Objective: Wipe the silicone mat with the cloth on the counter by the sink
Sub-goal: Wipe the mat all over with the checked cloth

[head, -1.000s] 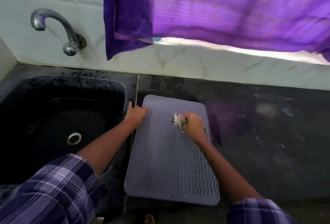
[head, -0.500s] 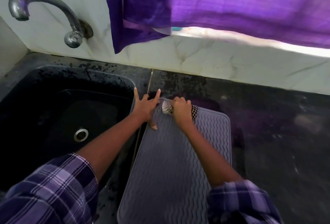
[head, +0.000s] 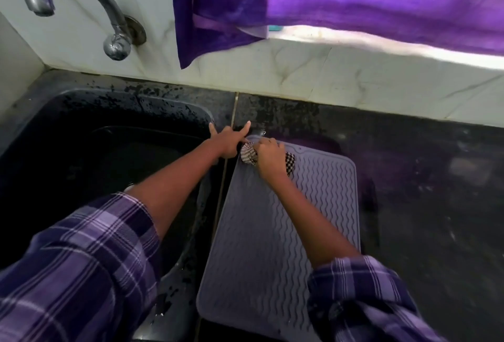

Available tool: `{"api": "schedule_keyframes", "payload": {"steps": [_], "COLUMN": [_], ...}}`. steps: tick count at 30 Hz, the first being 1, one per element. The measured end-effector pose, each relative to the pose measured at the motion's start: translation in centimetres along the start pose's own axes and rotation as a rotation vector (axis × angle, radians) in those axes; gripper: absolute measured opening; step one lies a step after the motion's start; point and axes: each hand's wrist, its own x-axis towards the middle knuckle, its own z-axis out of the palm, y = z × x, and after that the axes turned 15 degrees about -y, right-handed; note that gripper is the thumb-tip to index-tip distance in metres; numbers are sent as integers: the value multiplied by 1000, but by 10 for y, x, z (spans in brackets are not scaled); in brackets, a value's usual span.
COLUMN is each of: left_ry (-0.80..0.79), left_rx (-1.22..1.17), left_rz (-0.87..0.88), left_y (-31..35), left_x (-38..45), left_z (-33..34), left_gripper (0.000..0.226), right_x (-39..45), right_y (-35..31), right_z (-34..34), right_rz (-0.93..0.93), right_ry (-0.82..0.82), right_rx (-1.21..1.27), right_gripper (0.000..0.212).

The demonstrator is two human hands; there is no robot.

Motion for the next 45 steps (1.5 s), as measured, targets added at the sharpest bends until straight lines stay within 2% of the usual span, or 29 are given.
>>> {"api": "schedule_keyframes", "payload": {"steps": [4,6,10,14,16,18,22,25,28,30,32,39,42,45], "left_ry": [25,45,-33,27,59,42,18,-5,-7,-3,8,70,73,63], "left_rx": [94,138,241,366,391,407,480,495,513,497,439,311,264,288], "left_rz": [-19,-28,-83,-48,-51,-80,-95,-133,-127,-101,-67,-6,78,93], "left_y": [-2,2,18,43,47,44,52,59,58,56,54,66,71,70], "left_x": [2,2,-11,-36,-49,-59,-70,-79,-82,-82,-83,-64,-46,-27], "left_z": [6,9,10,27,49,68,80,79,82,81,81,68,56,53], "left_gripper": [92,88,80,39,31,36,65,64,65,72,77,86,78,84], "right_x": [-33,-62,-99,-97,-103,-120,-180,-227,-248,-241,-226,-159,-128,-96], "right_y": [-6,-16,-30,-25,-29,-37,-49,-61,-54,-32,-6,52,69,79], "right_z": [16,33,53,43,46,52,77,98,89,71,53,22,4,-15], "right_rz": [-62,-117,-154,-92,-80,-91,-200,-274,-304,-225,-128,58,143,137], "right_ry": [-79,-132,-158,-136,-107,-116,-260,-406,-452,-368,-250,-123,-28,103], "right_rx": [-19,-63,-59,38,46,60,120,101,198,388,467,408,355,291], "right_gripper": [30,35,44,41,40,40,40,43,36,26,23,22,21,24]}}
